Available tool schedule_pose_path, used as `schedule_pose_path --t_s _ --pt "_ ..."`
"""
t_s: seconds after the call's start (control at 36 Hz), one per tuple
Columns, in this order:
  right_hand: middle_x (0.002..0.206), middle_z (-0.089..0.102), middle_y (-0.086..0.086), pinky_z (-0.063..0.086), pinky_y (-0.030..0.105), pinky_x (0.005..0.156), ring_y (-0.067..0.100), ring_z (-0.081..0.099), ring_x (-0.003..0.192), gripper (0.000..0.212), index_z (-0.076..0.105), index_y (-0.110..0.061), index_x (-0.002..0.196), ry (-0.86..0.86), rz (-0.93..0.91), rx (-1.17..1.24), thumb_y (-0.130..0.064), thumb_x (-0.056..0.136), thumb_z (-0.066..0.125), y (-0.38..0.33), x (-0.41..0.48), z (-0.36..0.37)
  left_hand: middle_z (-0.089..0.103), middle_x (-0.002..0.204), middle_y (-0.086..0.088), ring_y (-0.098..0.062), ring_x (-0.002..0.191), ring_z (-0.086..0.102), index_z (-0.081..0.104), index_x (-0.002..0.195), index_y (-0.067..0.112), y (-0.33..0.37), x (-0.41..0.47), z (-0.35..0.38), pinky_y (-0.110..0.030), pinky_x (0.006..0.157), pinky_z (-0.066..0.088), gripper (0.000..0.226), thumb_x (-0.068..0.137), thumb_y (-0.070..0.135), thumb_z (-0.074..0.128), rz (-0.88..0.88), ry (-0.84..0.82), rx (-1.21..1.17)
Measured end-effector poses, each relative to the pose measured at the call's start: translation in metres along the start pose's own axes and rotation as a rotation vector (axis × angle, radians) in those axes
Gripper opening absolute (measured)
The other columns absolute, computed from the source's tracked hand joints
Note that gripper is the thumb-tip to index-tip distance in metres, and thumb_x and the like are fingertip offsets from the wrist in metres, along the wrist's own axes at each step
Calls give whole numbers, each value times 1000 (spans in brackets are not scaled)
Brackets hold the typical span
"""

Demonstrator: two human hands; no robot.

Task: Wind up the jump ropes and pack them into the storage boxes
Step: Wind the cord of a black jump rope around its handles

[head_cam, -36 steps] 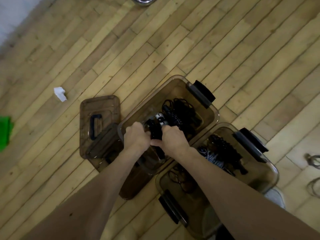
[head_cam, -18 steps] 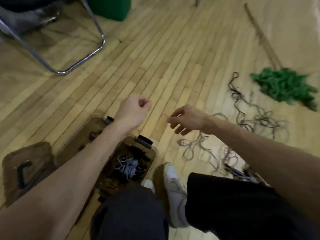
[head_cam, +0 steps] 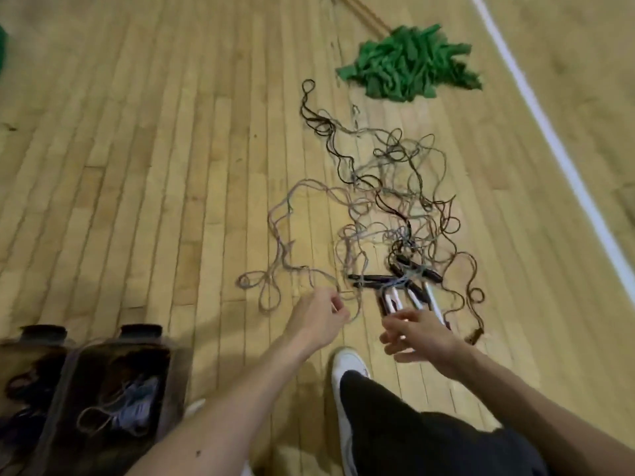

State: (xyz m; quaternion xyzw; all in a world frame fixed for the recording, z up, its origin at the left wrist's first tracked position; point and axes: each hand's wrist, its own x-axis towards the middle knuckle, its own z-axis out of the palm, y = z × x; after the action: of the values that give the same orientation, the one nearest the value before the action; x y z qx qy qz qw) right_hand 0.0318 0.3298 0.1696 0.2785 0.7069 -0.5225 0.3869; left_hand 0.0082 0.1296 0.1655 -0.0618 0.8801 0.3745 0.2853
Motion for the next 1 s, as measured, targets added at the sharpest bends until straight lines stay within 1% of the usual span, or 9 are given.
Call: schedule_pose_path --t_s 0.17,0.31,0.39,0.47,0.58,0.64,0.75,0.83,1.0 --pt "86 68 13 54 32 64 21 62 72 11 66 -4 107 209 118 -28 -7 97 62 72 71 -31 63 91 5 -10 86 57 71 93 17 -2 71 107 -26 72 43 12 94 26 64 -64 -158 -16" --pt "94 73 4 62 43 76 24 71 83 11 70 -17 104 292 102 -214 -19 98 61 101 130 -39 70 90 2 -17 81 69 64 84 26 -16 120 178 -36 76 60 10 93 27 66 -223 -175 -111" --pt "104 71 -1 53 22 61 14 65 79 19 68 -18 116 348 47 -353 -21 101 57 103 158 -41 68 92 -1 -23 82 71 57 77 29 -21 144 205 -42 77 62 21 95 24 66 -330 -152 -219" --pt "107 70 8 45 27 64 16 59 79 26 65 -12 124 438 20 -417 -19 104 50 101 180 -45 68 92 2 -21 78 70 62 90 24 -24 163 219 -36 70 60 7 96 28 64 -374 -124 -242" --pt "98 69 8 50 34 70 23 64 85 20 64 -5 111 432 28 -520 -20 103 54 107 207 -48 67 107 1 -6 64 57 60 120 19 -30 181 241 -14 42 37 25 98 31 62 -366 -80 -270" --pt "95 66 3 46 32 68 22 63 87 18 65 -9 109 444 0 -488 -23 100 60 114 217 -46 69 101 -2 -9 65 61 61 113 20 -32 186 248 -17 45 46 21 96 32 64 -373 -52 -296" --pt "98 65 1 48 33 70 19 60 86 24 64 -13 110 403 -49 -523 -33 96 66 121 225 -45 69 92 -6 -26 77 69 53 88 30 -44 193 259 -46 72 61 17 91 34 69 -392 -74 -352" --pt "86 63 1 43 32 64 19 58 79 23 61 -14 101 330 -43 -506 -36 95 67 119 228 -50 67 80 -2 -24 71 67 55 84 27 -51 192 254 -41 68 60 17 93 34 69 -345 -138 -357" --pt "75 57 -4 33 16 49 11 51 66 19 61 -17 97 171 -67 -466 -36 101 59 124 227 -37 61 90 6 -10 64 61 52 93 26 -62 183 239 -21 45 47 11 103 21 55 -322 -277 -417"
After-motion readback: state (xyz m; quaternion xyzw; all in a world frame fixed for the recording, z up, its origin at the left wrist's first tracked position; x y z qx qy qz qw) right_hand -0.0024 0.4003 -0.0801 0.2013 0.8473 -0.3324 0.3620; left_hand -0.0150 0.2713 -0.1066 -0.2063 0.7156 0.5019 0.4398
